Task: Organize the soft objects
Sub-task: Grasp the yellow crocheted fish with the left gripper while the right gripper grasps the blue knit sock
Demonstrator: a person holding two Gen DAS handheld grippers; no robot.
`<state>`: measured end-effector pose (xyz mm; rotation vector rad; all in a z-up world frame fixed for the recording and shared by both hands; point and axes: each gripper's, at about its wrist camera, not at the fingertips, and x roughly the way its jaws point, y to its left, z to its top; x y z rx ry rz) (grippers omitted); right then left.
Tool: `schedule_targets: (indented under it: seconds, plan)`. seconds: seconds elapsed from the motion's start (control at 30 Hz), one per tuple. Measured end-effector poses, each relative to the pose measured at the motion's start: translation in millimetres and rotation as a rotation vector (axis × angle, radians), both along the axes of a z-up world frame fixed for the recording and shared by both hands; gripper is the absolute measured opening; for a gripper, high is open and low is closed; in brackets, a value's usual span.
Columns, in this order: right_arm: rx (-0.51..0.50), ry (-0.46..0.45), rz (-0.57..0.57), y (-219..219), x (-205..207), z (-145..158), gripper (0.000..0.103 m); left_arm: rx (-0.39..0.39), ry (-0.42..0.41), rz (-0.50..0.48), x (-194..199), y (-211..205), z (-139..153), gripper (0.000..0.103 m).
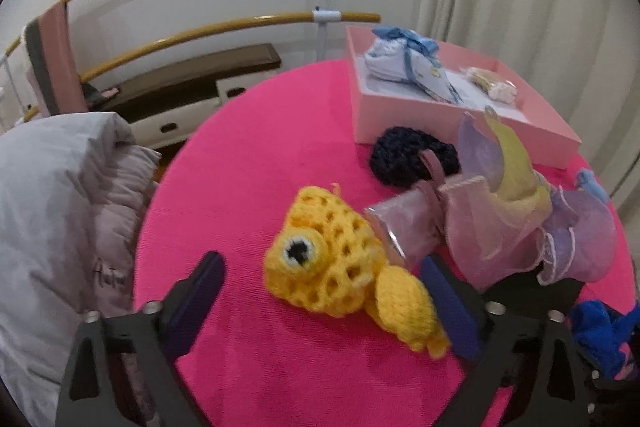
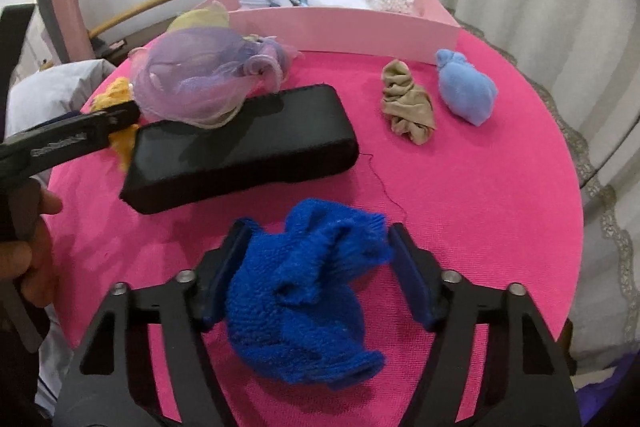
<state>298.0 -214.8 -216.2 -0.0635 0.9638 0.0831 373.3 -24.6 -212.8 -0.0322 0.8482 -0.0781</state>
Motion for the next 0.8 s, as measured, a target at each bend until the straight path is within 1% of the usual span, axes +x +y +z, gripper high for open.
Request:
schedule_targets:
  seconds: [0.03, 0.07, 0.1, 0.17, 0.23, 0.37, 0.47, 0.6, 0.8]
  plan:
    - [0.001, -0.003, 0.002, 0.0, -1.0, 0.2, 0.05, -0.008, 0.007, -0.014, 0.8, -0.3, -1.2, 0.076]
    - [0.007, -0.007, 0.006, 0.4, -2.2, 0.7, 0.037, -0.022, 0.015, -0.031, 1.3, -1.5, -2.4, 0.067]
    - [0.009, -0.01, 0.007, 1.0, -3.4, 1.2, 0.037, -0.026, 0.02, -0.037, 1.9, -2.3, -2.7, 0.064]
    - [0.012, -0.012, 0.012, 1.8, -4.3, 1.6, 0.034, -0.034, 0.019, -0.051, 0.7, -2.8, -2.4, 0.052]
    - [0.017, -0.013, 0.014, 2.6, -5.9, 2.9, 0.033, -0.051, 0.025, -0.064, 0.8, -1.3, -1.7, 0.047]
    - [0.037, -0.021, 0.005, -2.5, -9.0, 7.8, 0.033, -0.058, 0.02, -0.07, -4.2, 3.6, 4.0, 0.041]
    - [0.042, -0.025, -0.004, -6.8, -8.6, 12.3, 0.033, -0.055, 0.012, -0.075, -16.0, 7.4, 9.7, 0.038]
    - [0.053, -0.029, -0.009, -8.7, -9.1, 13.6, 0.032, -0.057, 0.007, -0.07, -32.0, 9.2, 17.8, 0.036]
    - [0.078, -0.048, -0.006, -9.2, -13.6, 21.1, 0.031, -0.035, -0.012, -0.044, -47.3, 10.0, 29.3, 0.033]
